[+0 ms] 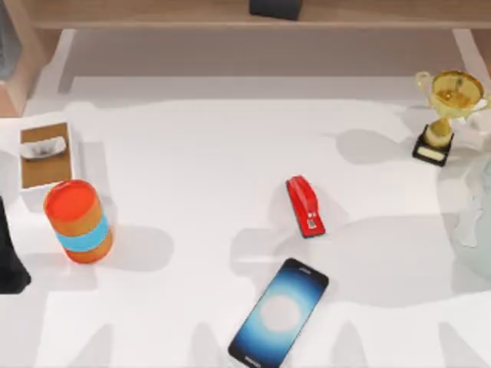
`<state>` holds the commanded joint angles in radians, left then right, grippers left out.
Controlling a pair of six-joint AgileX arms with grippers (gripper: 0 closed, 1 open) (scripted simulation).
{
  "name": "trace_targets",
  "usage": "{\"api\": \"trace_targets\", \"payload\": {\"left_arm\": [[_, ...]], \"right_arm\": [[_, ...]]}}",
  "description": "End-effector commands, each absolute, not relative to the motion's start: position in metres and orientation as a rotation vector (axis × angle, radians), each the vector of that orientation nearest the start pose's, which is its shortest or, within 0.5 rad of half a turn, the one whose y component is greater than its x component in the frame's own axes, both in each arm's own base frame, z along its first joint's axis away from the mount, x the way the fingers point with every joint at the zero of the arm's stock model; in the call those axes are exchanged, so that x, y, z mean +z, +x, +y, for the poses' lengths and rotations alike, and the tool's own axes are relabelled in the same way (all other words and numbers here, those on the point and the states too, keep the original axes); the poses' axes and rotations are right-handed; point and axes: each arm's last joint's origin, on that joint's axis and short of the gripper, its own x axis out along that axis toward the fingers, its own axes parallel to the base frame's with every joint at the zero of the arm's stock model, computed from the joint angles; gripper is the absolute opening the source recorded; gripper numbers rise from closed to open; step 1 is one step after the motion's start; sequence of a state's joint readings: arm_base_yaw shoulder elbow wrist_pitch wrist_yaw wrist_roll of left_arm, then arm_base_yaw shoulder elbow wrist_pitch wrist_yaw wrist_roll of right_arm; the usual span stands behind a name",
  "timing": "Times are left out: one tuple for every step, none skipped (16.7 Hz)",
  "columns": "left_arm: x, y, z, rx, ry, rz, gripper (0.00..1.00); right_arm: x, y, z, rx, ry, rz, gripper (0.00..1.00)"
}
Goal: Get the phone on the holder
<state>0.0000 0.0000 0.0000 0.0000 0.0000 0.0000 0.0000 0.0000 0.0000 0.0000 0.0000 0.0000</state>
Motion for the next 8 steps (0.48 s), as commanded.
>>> {"api": "trace_targets", "payload": {"left_arm": [[0.16, 0.106, -0.001, 0.0, 0.0, 0.0, 1.0], [0.16, 0.106, -0.001, 0.0, 0.0, 0.0, 1.0], [0.16, 0.106, -0.001, 0.0, 0.0, 0.0, 1.0], [0.16, 0.106, -0.001, 0.0, 0.0, 0.0, 1.0], [0.16, 0.106, -0.001, 0.0, 0.0, 0.0, 1.0], [0.16, 0.106, -0.001, 0.0, 0.0, 0.0, 1.0], [0.16, 0.106, -0.001, 0.0, 0.0, 0.0, 1.0], [0.16, 0.106, -0.001, 0.0, 0.0, 0.0, 1.0]], "right_arm": [[0.16, 0.106, -0.001, 0.0, 0.0, 0.0, 1.0], [0.16, 0.106, -0.001, 0.0, 0.0, 0.0, 1.0], [0.163, 0.105, -0.001, 0.005, 0.006, -0.002, 1.0], [0.168, 0.105, 0.0, 0.014, 0.02, -0.005, 1.0], [0.176, 0.104, 0.002, 0.028, 0.04, -0.008, 1.0], [0.187, 0.104, 0.003, 0.045, 0.066, -0.01, 1.0], [0.201, 0.103, 0.006, 0.066, 0.099, -0.01, 1.0], [0.216, 0.103, 0.008, 0.09, 0.137, -0.006, 1.0]]}}
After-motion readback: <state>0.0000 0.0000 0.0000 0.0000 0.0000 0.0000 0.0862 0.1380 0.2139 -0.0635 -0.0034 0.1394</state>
